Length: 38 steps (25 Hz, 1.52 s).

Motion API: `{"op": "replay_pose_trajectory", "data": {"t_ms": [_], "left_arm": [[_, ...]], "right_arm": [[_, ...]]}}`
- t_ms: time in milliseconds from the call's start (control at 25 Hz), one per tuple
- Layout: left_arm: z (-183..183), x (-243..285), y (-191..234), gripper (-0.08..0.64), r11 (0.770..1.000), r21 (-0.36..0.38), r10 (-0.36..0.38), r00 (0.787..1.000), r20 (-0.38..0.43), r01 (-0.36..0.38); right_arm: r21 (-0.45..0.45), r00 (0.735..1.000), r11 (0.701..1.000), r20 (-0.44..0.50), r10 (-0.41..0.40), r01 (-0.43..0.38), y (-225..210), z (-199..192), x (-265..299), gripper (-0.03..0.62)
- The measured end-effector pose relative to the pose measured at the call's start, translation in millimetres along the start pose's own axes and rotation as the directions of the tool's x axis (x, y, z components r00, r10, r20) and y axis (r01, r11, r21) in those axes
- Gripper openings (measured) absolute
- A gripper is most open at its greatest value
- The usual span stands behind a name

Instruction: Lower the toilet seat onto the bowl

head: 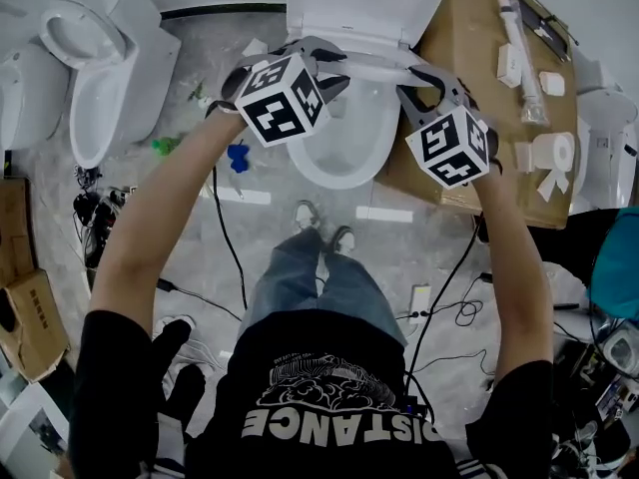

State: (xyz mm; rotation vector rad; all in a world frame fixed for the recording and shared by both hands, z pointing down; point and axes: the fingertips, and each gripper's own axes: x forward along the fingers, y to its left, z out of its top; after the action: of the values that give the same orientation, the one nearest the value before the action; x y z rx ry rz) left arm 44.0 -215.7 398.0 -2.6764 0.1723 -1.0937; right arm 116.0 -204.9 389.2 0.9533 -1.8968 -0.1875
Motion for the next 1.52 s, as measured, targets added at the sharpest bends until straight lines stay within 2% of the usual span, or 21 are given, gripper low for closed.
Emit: {"op": "replay_pose_trajectory", "data": {"t_ms": [240,520,760,1320,1520], "left_arm": [[-9,0,-19,0.123,1.000,0.006,0.013,1.000,-0.021,-0.013],[-24,5,-50,0.124,0.999,0.003,0.050,0.997,-0.061,-0.050],[-41,12,-80,0.129,0.998,0.003,0.062,0.995,-0.082,-0.062],[-78,35,-138,0.138,0.996,0.058,0.069,0.989,-0.132,-0.062],[-94,43,-158,0.143,0.997,0.067,0.050,0.987,-0.153,-0.041]], "right_arm": [[-0.025,0.999,1.000,0.048,-0.008,0.009,20,-5,-3,0.123],[-0.056,0.996,0.998,0.082,0.024,-0.020,52,-17,-5,0.126],[-0.081,0.996,0.996,0.085,0.041,-0.034,85,-30,-4,0.127],[-0.132,0.994,0.988,0.063,0.084,-0.075,149,-63,7,0.135],[-0.159,0.995,0.985,0.058,0.081,-0.071,172,-74,13,0.138]]}}
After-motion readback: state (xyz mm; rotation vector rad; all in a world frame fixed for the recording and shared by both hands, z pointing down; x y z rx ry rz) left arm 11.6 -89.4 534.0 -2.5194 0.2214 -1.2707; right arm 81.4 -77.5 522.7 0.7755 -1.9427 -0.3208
